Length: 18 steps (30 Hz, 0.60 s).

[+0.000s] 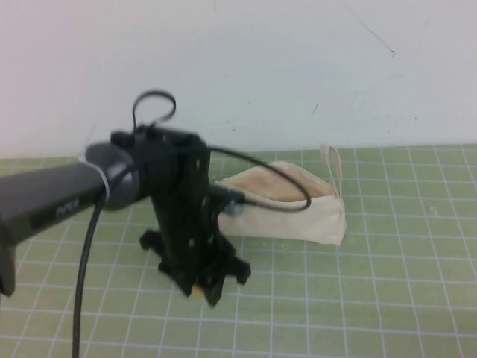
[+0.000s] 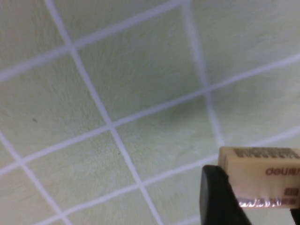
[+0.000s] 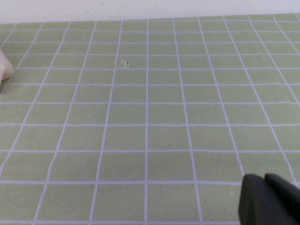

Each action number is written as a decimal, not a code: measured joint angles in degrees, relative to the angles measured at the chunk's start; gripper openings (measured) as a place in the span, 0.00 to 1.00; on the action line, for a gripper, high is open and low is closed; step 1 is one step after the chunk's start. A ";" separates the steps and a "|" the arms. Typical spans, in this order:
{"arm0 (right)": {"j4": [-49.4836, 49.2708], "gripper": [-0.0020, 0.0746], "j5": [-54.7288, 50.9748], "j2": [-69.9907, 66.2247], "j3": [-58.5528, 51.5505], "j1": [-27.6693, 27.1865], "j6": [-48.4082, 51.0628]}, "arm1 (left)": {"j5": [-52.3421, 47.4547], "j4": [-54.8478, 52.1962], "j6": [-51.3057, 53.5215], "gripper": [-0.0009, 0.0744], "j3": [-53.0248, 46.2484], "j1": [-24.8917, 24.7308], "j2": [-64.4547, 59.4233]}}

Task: Put eraser into pencil case
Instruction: Pick up the eraser from the table, then place the eraser on the pencil case

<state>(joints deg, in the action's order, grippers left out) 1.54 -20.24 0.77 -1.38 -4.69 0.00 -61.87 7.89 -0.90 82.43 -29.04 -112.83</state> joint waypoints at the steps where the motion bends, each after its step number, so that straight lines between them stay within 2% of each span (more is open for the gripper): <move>1: 0.00 0.03 0.00 0.00 0.00 0.00 0.00 | -1.70 -0.02 0.90 0.39 1.79 0.00 0.18; 6: 0.00 0.03 0.00 0.00 0.00 0.00 0.00 | -4.58 0.12 2.89 0.39 14.92 0.00 1.22; 11: 0.00 0.03 0.00 0.00 0.00 0.00 0.00 | -0.19 0.71 5.12 0.39 24.96 0.00 -0.03; 18: 0.00 0.03 0.00 0.00 0.00 0.00 0.00 | 6.82 2.28 5.37 0.39 29.66 0.00 -6.15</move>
<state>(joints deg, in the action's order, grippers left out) 1.54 -20.24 0.77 -1.38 -4.69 0.00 -55.04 10.17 4.47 112.09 -29.04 -118.98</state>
